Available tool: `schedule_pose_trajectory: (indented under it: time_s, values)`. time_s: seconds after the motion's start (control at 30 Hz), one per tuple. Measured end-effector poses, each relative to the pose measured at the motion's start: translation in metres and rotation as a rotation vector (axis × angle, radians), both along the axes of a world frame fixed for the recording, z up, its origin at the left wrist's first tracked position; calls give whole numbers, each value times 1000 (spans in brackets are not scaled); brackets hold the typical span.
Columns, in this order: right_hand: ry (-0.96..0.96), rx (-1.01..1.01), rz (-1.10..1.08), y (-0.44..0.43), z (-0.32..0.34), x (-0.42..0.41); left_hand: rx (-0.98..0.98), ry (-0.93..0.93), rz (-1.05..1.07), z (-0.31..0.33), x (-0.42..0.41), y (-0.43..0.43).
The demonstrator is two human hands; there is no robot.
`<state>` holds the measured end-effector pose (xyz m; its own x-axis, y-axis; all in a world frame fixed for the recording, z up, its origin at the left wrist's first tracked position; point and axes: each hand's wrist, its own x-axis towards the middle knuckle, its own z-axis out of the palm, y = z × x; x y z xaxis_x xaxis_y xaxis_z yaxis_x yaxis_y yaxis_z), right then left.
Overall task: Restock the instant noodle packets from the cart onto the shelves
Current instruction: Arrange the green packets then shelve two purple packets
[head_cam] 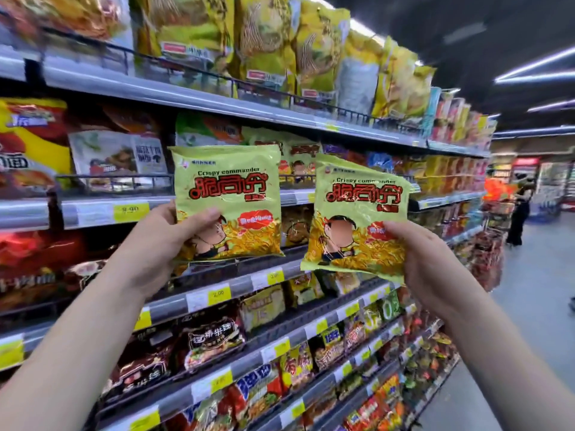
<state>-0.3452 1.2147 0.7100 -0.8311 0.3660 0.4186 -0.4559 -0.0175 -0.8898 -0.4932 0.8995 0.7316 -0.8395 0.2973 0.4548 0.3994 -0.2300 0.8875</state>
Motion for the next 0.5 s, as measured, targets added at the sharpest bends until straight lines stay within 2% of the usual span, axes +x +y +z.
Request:
schedule_pose_trajectory:
  time_s: [0.27, 0.5]
  values:
    - [-18, 39, -35, 21, 14, -85, 10, 53, -5, 24, -69, 25]
    - [25, 40, 0, 69, 33, -157, -5, 65, 143, 42, -112, 65]
